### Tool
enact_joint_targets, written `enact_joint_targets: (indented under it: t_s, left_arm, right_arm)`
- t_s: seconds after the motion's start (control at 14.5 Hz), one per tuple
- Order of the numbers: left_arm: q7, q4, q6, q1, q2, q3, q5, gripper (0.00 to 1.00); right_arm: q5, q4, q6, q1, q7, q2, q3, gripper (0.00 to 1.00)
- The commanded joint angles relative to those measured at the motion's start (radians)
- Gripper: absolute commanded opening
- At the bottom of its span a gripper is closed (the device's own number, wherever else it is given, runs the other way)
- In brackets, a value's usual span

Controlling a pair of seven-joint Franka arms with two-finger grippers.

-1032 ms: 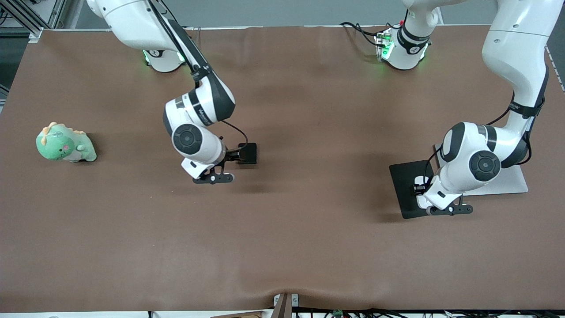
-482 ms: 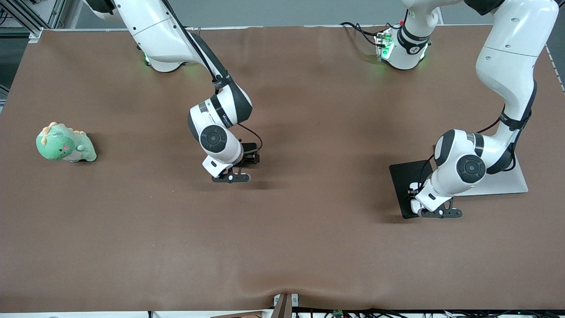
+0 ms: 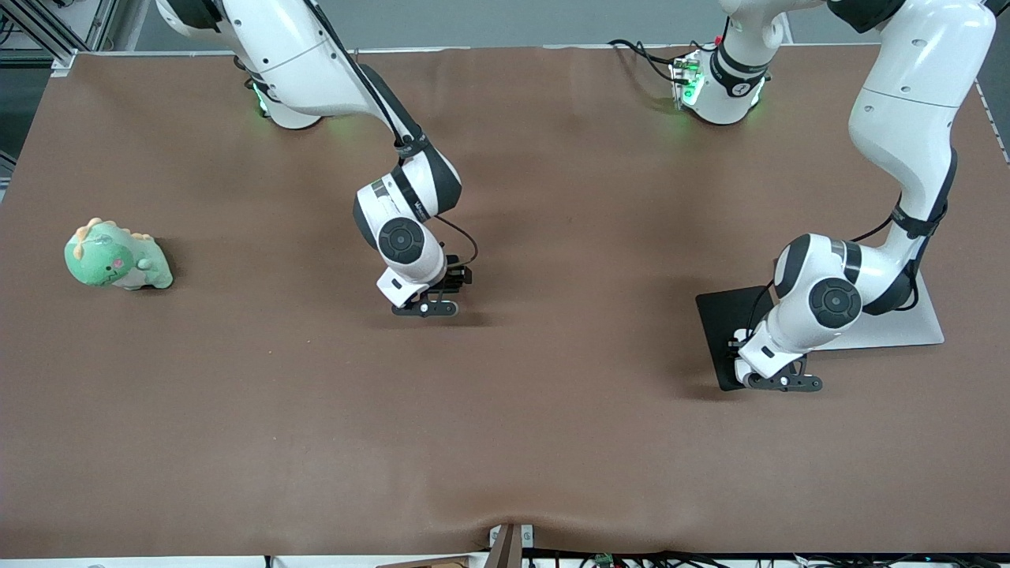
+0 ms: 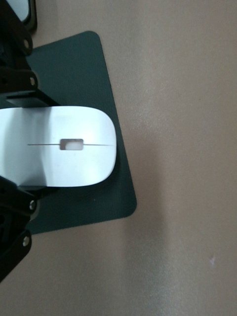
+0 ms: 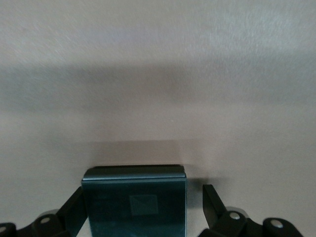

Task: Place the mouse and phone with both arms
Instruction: 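Lower the mouse onto the pad while the right gripper grasps the phone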

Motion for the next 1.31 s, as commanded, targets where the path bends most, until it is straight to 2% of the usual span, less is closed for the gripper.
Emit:
enact_joint_targets:
  t_s: [0.0, 0.14, 0.21, 0.28, 0.34, 0.41, 0.76, 1.03, 1.24]
  left_arm:
    - [0.019, 0.015, 0.011, 0.011, 0.010, -0.009, 0.024, 1.00]
    - [0.021, 0.017, 0.010, 0.011, -0.003, -0.009, 0.024, 1.00]
    - [0.021, 0.018, 0.010, 0.011, -0.016, -0.009, 0.024, 1.00]
    - [0.019, 0.018, 0.002, 0.011, -0.039, -0.012, 0.024, 1.00]
    - [0.018, 0.015, -0.004, 0.011, -0.068, -0.012, 0.022, 1.00]
    - [0.018, 0.014, -0.029, 0.011, -0.101, -0.015, 0.021, 1.00]
    - [0.007, 0.028, -0.082, 0.006, -0.197, -0.034, 0.007, 1.00]
    - [0.016, 0.063, -0.226, 0.003, -0.283, -0.063, 0.009, 1.00]
    - [0.019, 0.063, -0.282, 0.037, -0.351, -0.097, -0.001, 1.00]
  right_arm:
    - [0.018, -0.017, 0.014, 0.014, 0.029, -0.011, -0.007, 1.00]
    - [0.018, -0.017, 0.016, 0.023, 0.049, -0.009, -0.007, 1.00]
    - [0.018, -0.017, 0.014, 0.023, 0.060, -0.009, -0.007, 0.86]
    - [0.018, -0.016, 0.011, 0.023, 0.061, -0.011, -0.007, 0.38]
    - [0.018, -0.008, 0.005, 0.027, 0.079, -0.011, -0.007, 0.18]
    - [0.016, -0.007, 0.005, 0.032, 0.087, -0.012, -0.007, 0.02]
    - [0.006, 0.013, -0.035, 0.020, 0.093, -0.022, -0.016, 0.00]
    - [0.001, 0.092, -0.194, -0.051, 0.092, -0.032, -0.042, 0.00]
    - [-0.042, 0.087, -0.211, -0.054, 0.096, -0.060, -0.103, 0.00]
